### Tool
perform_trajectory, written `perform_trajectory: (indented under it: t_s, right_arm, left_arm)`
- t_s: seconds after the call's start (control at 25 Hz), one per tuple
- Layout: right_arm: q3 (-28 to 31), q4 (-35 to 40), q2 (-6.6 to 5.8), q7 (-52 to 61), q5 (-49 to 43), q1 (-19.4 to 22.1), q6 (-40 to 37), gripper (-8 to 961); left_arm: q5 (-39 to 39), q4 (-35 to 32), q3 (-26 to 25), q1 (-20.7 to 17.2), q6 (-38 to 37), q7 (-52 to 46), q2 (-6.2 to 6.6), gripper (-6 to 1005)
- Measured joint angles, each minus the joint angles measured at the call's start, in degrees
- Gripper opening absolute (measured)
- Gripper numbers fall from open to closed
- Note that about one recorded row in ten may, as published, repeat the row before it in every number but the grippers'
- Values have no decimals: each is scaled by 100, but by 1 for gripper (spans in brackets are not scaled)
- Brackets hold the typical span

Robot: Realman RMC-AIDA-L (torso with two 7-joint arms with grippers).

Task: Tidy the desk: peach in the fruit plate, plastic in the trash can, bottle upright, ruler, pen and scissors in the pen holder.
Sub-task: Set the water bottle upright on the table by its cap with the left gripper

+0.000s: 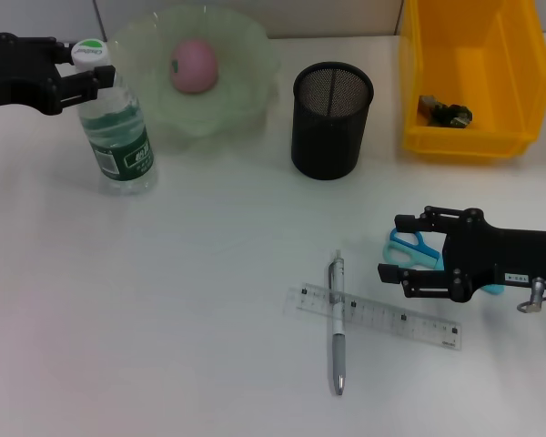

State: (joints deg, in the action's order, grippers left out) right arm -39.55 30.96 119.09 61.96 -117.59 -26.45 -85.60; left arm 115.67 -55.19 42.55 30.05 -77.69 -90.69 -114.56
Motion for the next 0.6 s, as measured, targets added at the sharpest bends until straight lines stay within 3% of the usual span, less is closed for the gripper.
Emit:
perform_trajectory:
  t_s: [0.6]
  right_arm:
    - [0,-57,0,-18,0,0,0,767]
  left_arm:
    - [0,0,0,1,0,0,-15,444]
